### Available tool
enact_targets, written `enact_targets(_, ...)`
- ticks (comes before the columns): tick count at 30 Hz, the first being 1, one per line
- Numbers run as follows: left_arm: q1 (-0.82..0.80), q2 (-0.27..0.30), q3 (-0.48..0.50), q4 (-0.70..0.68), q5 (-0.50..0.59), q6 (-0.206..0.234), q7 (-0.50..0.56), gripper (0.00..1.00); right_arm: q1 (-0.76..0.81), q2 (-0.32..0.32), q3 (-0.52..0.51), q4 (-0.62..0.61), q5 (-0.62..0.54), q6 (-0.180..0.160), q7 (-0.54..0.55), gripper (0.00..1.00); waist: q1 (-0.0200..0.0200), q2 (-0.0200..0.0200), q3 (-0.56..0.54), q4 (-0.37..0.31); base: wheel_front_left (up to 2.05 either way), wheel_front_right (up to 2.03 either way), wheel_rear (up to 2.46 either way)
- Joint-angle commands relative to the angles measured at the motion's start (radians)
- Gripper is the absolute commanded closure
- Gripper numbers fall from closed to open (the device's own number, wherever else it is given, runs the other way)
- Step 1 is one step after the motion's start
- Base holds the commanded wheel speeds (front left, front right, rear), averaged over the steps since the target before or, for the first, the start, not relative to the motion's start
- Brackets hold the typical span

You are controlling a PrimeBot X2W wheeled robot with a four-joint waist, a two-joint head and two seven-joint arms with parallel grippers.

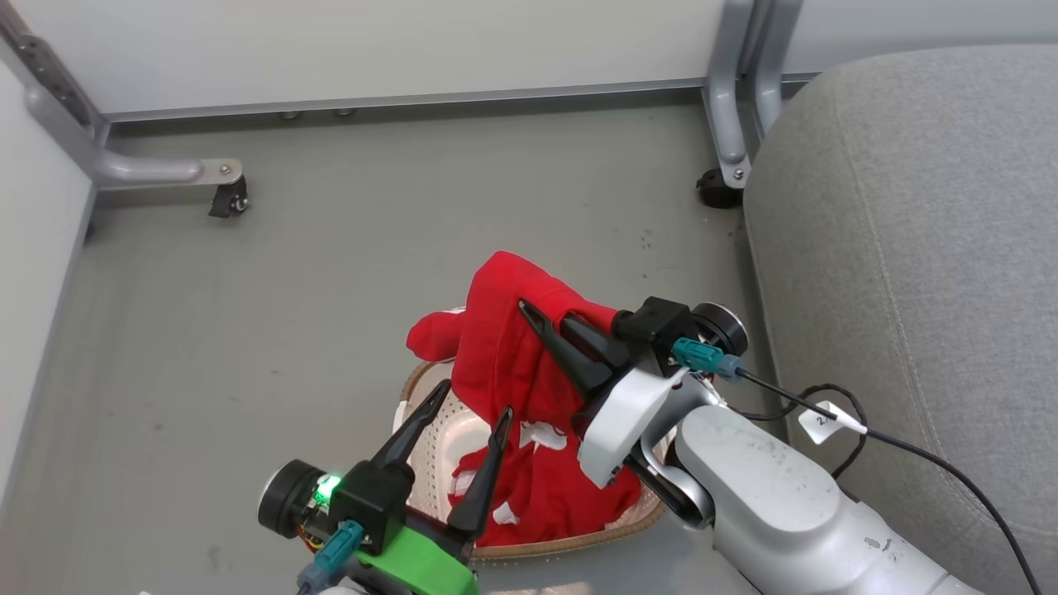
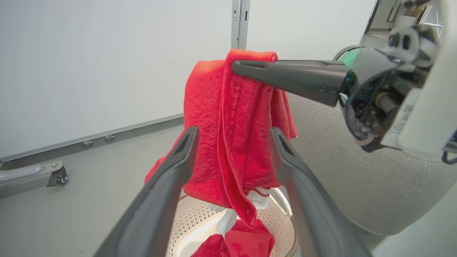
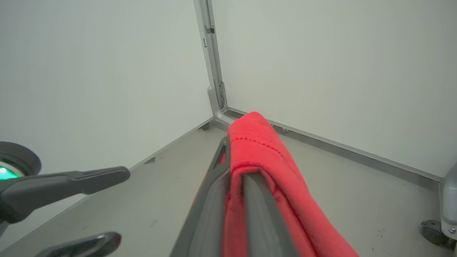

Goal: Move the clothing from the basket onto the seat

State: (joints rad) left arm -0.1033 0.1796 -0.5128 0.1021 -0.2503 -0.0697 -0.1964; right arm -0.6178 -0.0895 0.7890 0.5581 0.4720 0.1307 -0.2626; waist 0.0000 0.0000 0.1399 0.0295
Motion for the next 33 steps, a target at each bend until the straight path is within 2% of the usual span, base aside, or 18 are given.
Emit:
enact_targets(1,-0.014,0.011,0.006,-0.002,-0.007,0.006,-0.009,0.0,0.019,-0.004,-0.008,-0.002,-0.007,0.0,-0.003,1.0,0.0,0.0,0.002,-0.022,0.0,0.0,0.0)
enact_targets(6,-0.028,0.016,0.003,-0.008,-0.007,0.006,-0.006,0.0,0.026,-0.004,-0.042,-0.006,-0.008,0.0,-0.003,1.0,0.0,0.0,0.008,-0.082,0.0,0.0,0.0)
enact_targets(16,-0.044,0.022,-0.02,-0.009,-0.01,-0.001,0.007,0.0,0.07,-0.019,-0.134,-0.009,-0.027,0.0,-0.003,1.0,0.0,0.0,0.013,-0.244,0.0,0.0,0.0)
enact_targets(27,-0.079,0.039,-0.049,-0.027,-0.003,-0.013,0.028,0.0,0.11,-0.036,-0.307,-0.042,-0.065,0.0,-0.003,1.0,0.0,0.0,0.06,-0.404,0.0,0.0,0.0)
enact_targets(33,-0.108,0.051,-0.065,-0.054,0.005,-0.02,0.05,0.0,0.101,-0.036,-0.411,-0.075,-0.081,0.0,-0.003,1.0,0.0,0.0,0.117,-0.448,0.0,0.0,0.0)
